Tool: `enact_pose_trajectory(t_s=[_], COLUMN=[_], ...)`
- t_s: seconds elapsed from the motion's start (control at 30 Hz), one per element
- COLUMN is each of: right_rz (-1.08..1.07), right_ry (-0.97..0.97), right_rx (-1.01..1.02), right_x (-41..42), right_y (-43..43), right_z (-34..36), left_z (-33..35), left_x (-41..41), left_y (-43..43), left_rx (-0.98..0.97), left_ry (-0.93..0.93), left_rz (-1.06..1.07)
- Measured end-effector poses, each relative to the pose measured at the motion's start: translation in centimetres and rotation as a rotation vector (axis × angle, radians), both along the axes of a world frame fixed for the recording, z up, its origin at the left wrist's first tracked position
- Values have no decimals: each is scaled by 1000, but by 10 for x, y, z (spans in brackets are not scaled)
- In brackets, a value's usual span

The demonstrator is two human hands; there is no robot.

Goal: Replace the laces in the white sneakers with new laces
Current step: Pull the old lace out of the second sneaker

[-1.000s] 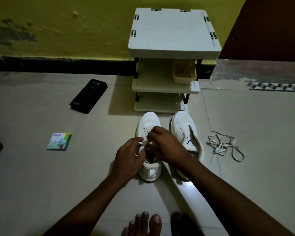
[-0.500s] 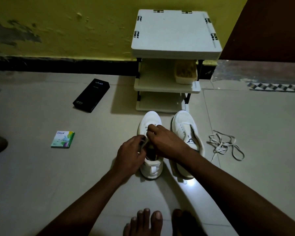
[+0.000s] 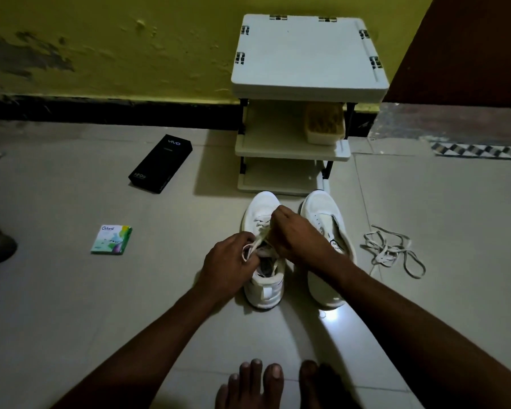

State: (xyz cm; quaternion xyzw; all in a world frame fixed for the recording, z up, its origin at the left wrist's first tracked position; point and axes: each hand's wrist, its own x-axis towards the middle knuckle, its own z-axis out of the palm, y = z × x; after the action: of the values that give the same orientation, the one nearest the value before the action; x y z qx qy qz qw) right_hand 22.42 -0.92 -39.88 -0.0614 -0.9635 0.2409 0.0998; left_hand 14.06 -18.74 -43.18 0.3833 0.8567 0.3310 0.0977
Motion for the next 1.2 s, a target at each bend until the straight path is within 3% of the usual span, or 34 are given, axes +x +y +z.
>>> enact_pose_trajectory(t_s=[0.1, 0.23, 0.3, 0.4, 0.53, 0.67, 0.73, 0.77, 0.87, 0.9, 0.97, 1.07, 1.13, 1.2], right_rz=[-241, -373, -333, -156, 122, 208, 182, 132, -87, -130, -107, -13, 16, -124], right_ry=[82, 180, 105, -20, -193, -170, -92, -74, -208, -212, -252, -428, -370, -262], right_rx=[-332, -1000, -911, -461, -53, 399, 370, 258, -441, -592, -515, -27, -158, -659], right_x=[9, 1, -2, 1, 7, 7, 5, 3, 3, 4, 5, -2, -9, -6], right_y=[-13, -11, 8, 19, 1, -19, -21, -20, -8, -6, -2, -5, -7, -7], right_z=[-8, 28, 50, 65, 40, 16, 17, 15, 18, 18, 20, 31, 32, 35], left_z=[0, 0, 1, 1, 1, 2, 2, 3, 5, 5, 5, 4, 5, 5], left_x=[-1, -3, -3, -4, -4, -3, -3, -3, -3, -3, -2, -2, -2, -2], left_y=[-1, 1, 2, 1, -1, -1, -1, -2, -2, -2, -1, 1, 1, 1], left_rx=[-19, -53, -63, -54, -34, -47, -61, -64, -72, -78, -90, -109, -135, -153], left_ry=[13, 24, 17, -10, -23, -19, -20, -15, -7, -5, 0, 24, 51, 60], left_rz=[-13, -13, -17, -21, -47, -62, -53, -49, -41, -49, -60, -66, -76, -60])
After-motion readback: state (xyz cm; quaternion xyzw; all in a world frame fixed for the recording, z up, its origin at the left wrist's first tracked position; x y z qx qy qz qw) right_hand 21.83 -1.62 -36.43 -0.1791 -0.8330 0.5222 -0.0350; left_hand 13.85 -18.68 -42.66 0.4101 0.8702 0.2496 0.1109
